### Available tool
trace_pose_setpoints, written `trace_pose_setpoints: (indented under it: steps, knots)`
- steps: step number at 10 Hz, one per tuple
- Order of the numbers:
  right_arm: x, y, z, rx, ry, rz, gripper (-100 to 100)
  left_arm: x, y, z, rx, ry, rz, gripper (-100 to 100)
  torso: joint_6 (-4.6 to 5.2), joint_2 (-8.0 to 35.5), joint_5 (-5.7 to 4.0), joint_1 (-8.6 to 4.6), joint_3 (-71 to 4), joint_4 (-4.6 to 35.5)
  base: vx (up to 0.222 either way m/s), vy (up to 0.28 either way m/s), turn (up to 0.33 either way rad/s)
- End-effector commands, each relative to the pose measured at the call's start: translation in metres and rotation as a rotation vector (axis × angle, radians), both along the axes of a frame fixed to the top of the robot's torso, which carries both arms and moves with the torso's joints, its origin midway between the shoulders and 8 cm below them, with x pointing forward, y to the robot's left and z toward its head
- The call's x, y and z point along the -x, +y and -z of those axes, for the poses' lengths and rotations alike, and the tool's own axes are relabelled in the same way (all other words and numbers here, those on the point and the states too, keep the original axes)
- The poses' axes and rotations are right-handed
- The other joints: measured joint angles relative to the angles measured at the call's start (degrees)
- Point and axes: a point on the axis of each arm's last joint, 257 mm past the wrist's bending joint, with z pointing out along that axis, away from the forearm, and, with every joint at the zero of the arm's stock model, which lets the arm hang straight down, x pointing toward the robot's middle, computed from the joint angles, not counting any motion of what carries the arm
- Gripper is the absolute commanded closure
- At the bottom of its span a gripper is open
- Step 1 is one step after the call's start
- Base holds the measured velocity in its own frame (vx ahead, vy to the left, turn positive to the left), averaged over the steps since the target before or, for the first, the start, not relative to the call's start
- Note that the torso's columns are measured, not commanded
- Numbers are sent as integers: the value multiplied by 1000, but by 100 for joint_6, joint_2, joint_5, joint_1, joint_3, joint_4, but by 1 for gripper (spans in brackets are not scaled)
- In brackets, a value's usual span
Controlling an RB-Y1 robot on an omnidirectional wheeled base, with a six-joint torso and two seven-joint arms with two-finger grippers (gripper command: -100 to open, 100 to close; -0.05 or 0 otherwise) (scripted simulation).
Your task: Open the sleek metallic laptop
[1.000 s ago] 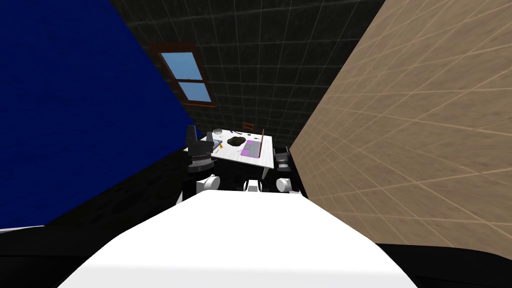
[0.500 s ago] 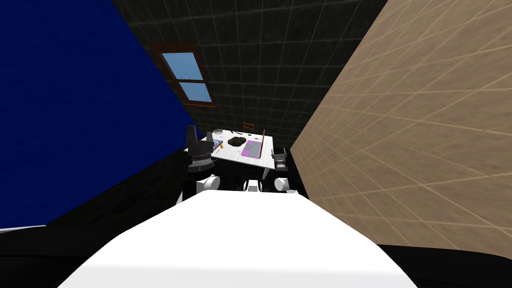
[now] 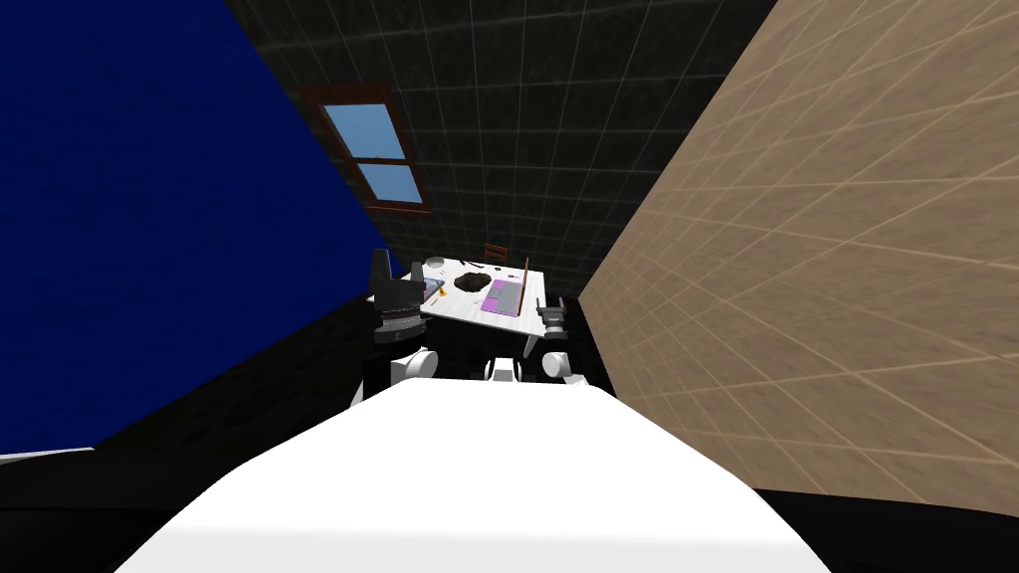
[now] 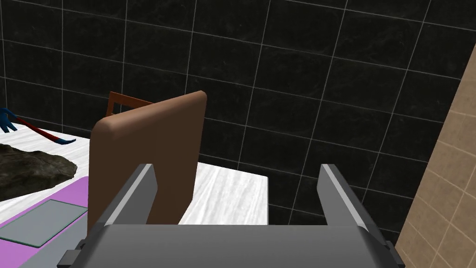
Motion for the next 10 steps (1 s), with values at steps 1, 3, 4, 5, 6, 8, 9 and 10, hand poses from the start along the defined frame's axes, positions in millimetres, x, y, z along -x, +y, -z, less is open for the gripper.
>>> trace_pose_setpoints:
  steps: [1, 3, 4, 5, 6, 8, 9, 10]
  knots:
    - [-3, 5, 13, -96, 24, -22, -100, 0, 0, 0, 0, 0, 0, 0, -1, -2, 0, 1, -1, -1, 15, 13, 6]
    - [-7, 9, 23, -172, 46, -38, -100, 0, 0, 0, 0, 0, 0, 0, -1, -2, 0, 2, -1, -1, 14, 14, 8]
    - [-10, 13, 34, -235, 68, -49, -100, 0, 0, 0, 0, 0, 0, 0, 0, -1, 0, 2, 0, 0, 16, 19, 8]
    - [-10, 13, 34, -245, 67, -52, -100, 0, 0, 0, 0, 0, 0, 0, -1, -2, 0, 4, -1, -1, 15, 14, 6]
    - [-12, 18, 44, -309, 89, -62, -100, 0, 0, 0, 0, 0, 0, 0, 0, -1, 0, 1, -1, 0, 15, 16, 9]
    - [-15, 22, 54, -382, 109, -74, -100, 0, 0, 0, 0, 0, 0, 0, 0, -1, 0, 1, 0, 0, 15, 14, 6]
    - [-17, 27, 64, -433, 129, -80, -100, 0, 0, 0, 0, 0, 0, 0, -1, -3, 0, 2, -1, -1, 25, 22, 15]
    - [-17, 27, 64, -451, 129, -83, -100, 0, 0, 0, 0, 0, 0, 0, -1, -5, 1, 5, -3, -1, 17, 16, 6]
